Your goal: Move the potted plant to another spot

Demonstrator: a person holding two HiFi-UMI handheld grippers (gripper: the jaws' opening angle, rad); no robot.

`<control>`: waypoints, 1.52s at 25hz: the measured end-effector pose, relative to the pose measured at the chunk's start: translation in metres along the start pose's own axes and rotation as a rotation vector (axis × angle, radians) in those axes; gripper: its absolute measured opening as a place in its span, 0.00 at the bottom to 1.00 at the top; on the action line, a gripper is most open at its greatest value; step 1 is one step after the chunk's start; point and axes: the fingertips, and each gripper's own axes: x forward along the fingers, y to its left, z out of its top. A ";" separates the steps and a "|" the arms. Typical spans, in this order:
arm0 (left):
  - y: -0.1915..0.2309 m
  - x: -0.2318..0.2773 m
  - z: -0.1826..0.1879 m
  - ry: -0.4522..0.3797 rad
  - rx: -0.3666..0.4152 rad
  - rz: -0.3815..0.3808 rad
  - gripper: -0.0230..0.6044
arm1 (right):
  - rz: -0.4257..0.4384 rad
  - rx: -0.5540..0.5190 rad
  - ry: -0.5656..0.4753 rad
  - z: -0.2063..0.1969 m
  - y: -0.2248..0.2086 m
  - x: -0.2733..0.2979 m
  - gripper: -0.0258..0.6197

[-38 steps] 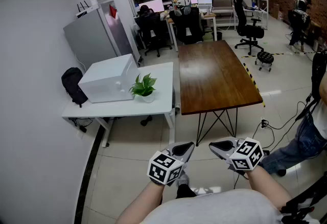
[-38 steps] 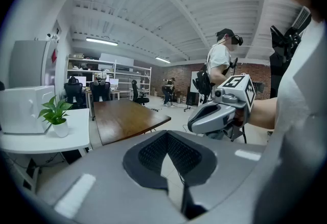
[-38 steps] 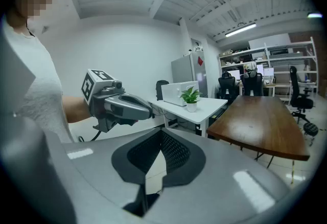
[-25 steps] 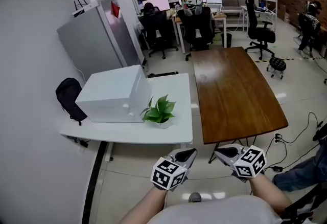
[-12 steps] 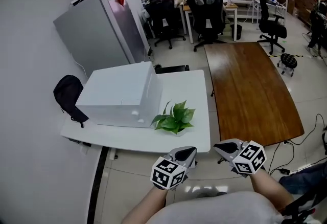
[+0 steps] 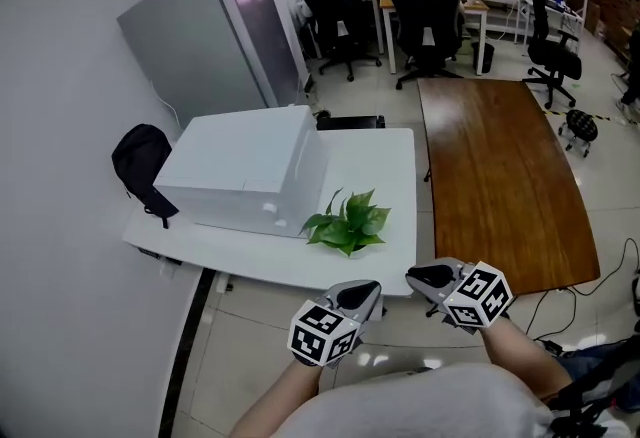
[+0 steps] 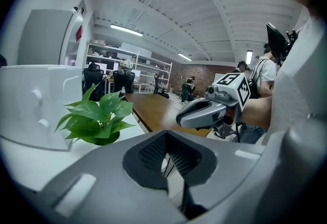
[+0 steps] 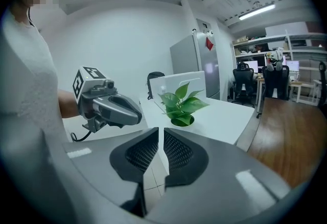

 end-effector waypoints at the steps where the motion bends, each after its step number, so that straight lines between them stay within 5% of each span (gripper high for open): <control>1: 0.001 -0.004 -0.001 0.004 -0.005 0.013 0.03 | 0.008 0.002 -0.005 0.000 -0.001 0.003 0.11; 8: 0.026 -0.033 -0.022 0.014 -0.066 0.119 0.03 | 0.096 -0.023 0.014 -0.017 -0.012 0.054 0.36; 11: 0.035 -0.045 -0.037 0.030 -0.101 0.157 0.03 | 0.076 -0.024 0.020 -0.025 -0.026 0.082 0.53; 19: 0.059 -0.074 -0.070 0.066 -0.162 0.230 0.03 | -0.016 -0.060 0.039 -0.046 -0.065 0.162 0.80; 38: 0.087 -0.110 -0.109 0.110 -0.210 0.307 0.03 | -0.057 -0.061 0.079 -0.060 -0.093 0.234 0.86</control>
